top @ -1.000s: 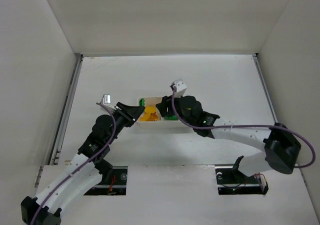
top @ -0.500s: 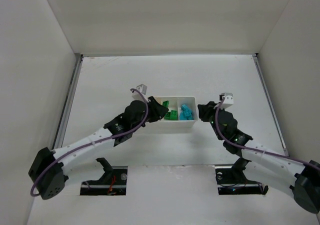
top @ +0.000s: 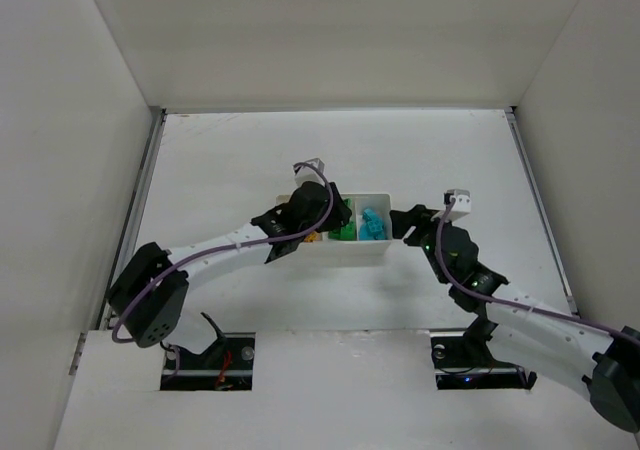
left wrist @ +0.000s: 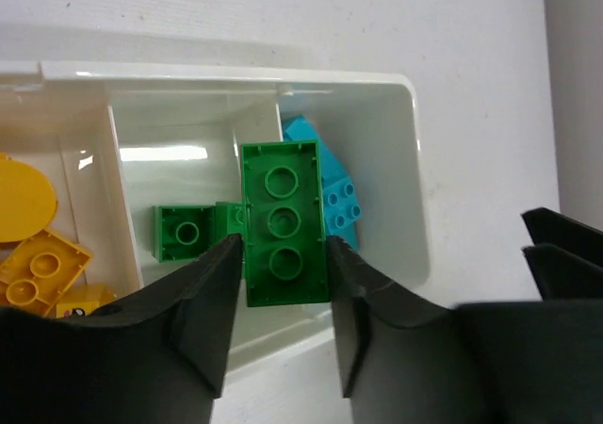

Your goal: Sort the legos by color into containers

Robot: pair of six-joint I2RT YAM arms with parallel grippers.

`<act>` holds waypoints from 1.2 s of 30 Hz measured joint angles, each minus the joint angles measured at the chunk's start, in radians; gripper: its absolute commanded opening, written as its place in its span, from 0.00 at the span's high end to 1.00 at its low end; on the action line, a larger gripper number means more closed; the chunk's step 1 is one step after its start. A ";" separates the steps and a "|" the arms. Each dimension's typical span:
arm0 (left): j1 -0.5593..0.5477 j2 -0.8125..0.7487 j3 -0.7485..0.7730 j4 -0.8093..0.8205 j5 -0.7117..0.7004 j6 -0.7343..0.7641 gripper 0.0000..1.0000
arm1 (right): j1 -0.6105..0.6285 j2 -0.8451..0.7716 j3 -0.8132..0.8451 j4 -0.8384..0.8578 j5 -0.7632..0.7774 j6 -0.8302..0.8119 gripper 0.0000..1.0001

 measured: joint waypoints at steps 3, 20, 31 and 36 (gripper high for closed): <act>0.003 0.025 0.019 -0.015 -0.009 0.006 0.46 | 0.001 -0.010 -0.001 0.001 0.000 0.002 0.31; 0.003 -0.390 -0.047 -0.099 -0.172 0.065 0.00 | 0.001 -0.182 -0.072 0.014 0.090 0.012 0.29; 0.157 -0.841 -0.310 -0.441 -0.328 0.023 0.00 | -0.103 -0.166 -0.090 -0.008 0.177 0.082 0.61; 0.246 -0.916 -0.336 -0.566 -0.338 0.005 0.00 | -0.139 -0.115 -0.105 -0.009 0.217 0.106 0.40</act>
